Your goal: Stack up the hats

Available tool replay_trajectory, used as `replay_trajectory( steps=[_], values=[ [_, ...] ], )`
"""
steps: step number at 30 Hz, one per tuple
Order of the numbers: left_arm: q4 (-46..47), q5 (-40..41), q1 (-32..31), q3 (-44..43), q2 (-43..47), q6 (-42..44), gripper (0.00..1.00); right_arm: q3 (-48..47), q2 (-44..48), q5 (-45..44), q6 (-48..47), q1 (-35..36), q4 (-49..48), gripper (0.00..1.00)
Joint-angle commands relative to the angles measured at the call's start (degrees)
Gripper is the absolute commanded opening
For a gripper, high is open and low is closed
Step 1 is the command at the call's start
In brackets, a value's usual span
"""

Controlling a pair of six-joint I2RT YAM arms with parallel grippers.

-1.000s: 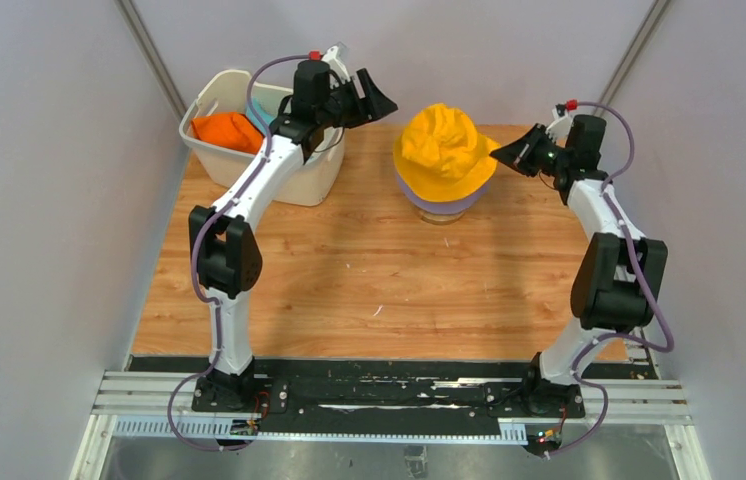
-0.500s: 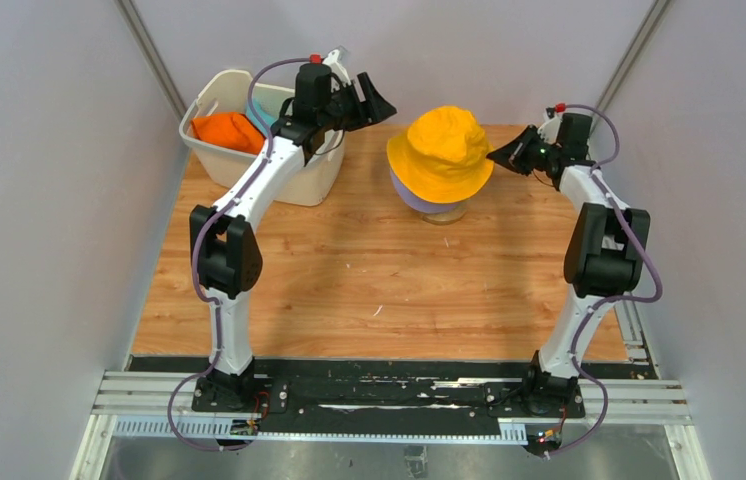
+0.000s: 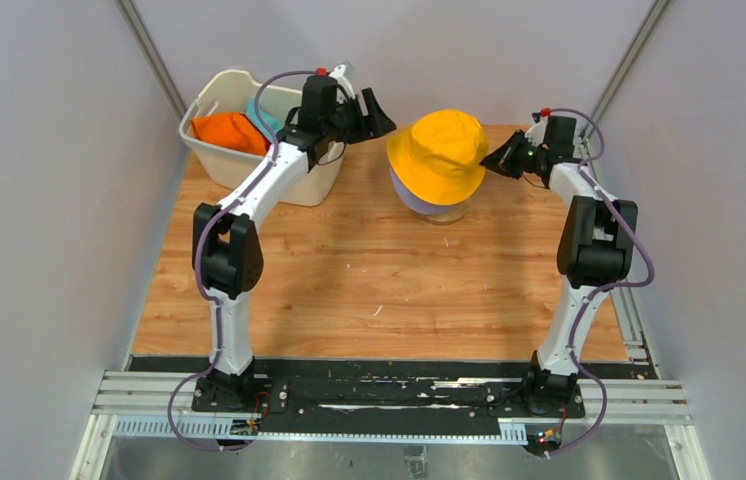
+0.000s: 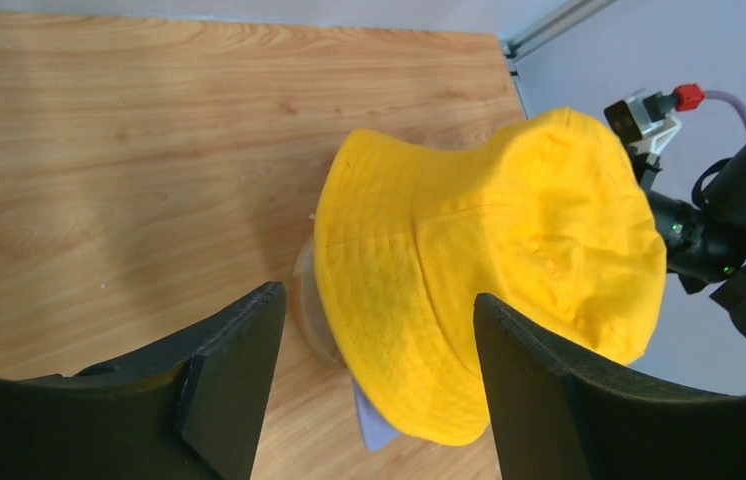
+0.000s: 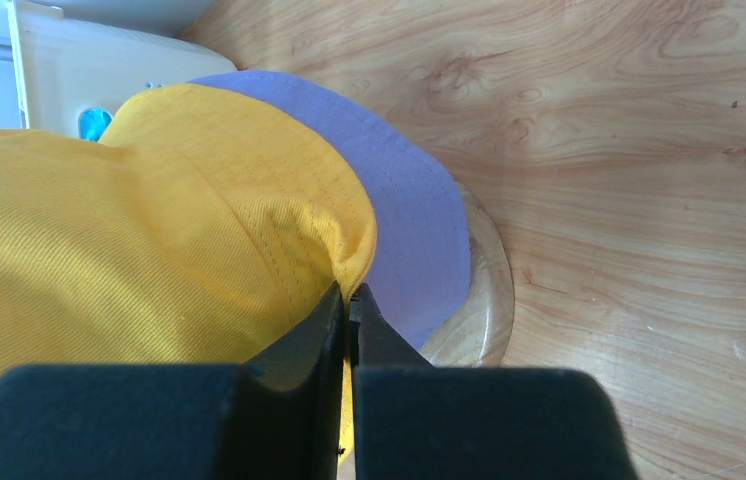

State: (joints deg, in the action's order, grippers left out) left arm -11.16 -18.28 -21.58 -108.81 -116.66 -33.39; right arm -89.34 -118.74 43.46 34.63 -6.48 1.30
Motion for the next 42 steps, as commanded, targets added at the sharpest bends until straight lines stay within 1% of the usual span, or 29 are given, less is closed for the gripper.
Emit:
replay_trajectory(
  steps=[1,9,14,16,18,20,21,23,25,27,28,29,30,32,33,34,37,39,42],
  values=[
    [1.13,-0.07,-1.33,1.52,-1.42,1.31,0.74,-1.63,-0.26,-0.86,-1.40,0.59,0.76,0.01],
    [2.57,-0.93,-2.43,3.76,-3.67,0.67,0.74,-1.75,-0.07,-0.41,-1.32,0.68,0.58,0.01],
    [6.76,-0.89,-2.38,7.19,-3.34,-0.21,0.73,-1.89,-0.02,-0.14,-1.41,0.68,0.55,0.00],
    [9.80,-1.11,-2.28,9.48,-2.87,-1.08,0.70,-1.84,-0.05,-0.06,-1.41,0.68,0.51,0.01],
    [15.60,-2.36,-1.89,13.15,-1.97,-3.10,0.61,-1.74,-0.01,0.02,-1.49,0.68,0.47,0.01],
    [22.75,-3.71,-1.42,17.98,-1.25,-5.96,0.49,-1.61,-0.11,0.05,-1.50,0.69,0.33,0.01],
    [25.53,-4.18,-1.21,18.98,-1.17,-7.28,0.43,-1.60,-0.15,0.04,-1.50,0.70,0.35,0.01],
    [29.86,-5.36,-0.95,21.31,-1.04,-8.67,0.31,-1.42,-0.13,0.11,-1.52,0.68,0.22,0.01],
    [32.24,-5.53,-0.95,22.44,-0.83,-8.92,0.21,-1.34,-0.21,0.13,-1.53,0.69,0.10,0.01],
    [35.50,-5.51,-0.83,24.19,-0.41,-10.08,0.13,-1.28,-0.22,0.13,-1.58,0.68,0.07,0.01],
    [37.45,-5.65,-0.70,25.27,-0.21,-11.08,0.12,-1.21,-0.23,0.13,-1.56,0.69,0.09,0.01],
    [39.25,-5.93,-0.58,26.08,-0.03,-11.95,0.13,-1.15,-0.25,0.22,-1.52,0.69,0.07,0.01],
    [40.49,-6.31,-0.45,26.57,0.13,-12.53,0.16,-1.11,-0.18,0.22,-1.63,0.68,0.02,0.01],
    [41.36,-6.60,-0.13,27.33,0.77,-12.96,0.31,-1.02,-0.17,0.20,-1.73,0.68,0.03,0.01],
    [41.77,-6.55,0.07,27.92,1.35,-13.00,0.43,-1.01,-0.22,0.22,-1.74,0.72,-0.05,0.00],
    [42.73,-6.40,0.21,28.86,2.06,-13.13,0.51,-1.11,-0.30,0.31,-1.76,0.66,0.01,0.01],
    [45.97,-6.26,1.00,32.42,4.31,-14.30,0.68,-1.33,-0.47,0.43,-1.70,0.64,-0.02,0.01],
    [48.16,-7.02,1.81,34.49,5.20,-15.25,0.73,-1.49,-0.58,0.48,-1.69,0.66,0.00,0.01],
    [53.08,-8.93,2.78,37.75,5.74,-16.59,0.74,-1.71,-0.63,0.61,-1.62,0.62,0.10,0.01]
  ],
)
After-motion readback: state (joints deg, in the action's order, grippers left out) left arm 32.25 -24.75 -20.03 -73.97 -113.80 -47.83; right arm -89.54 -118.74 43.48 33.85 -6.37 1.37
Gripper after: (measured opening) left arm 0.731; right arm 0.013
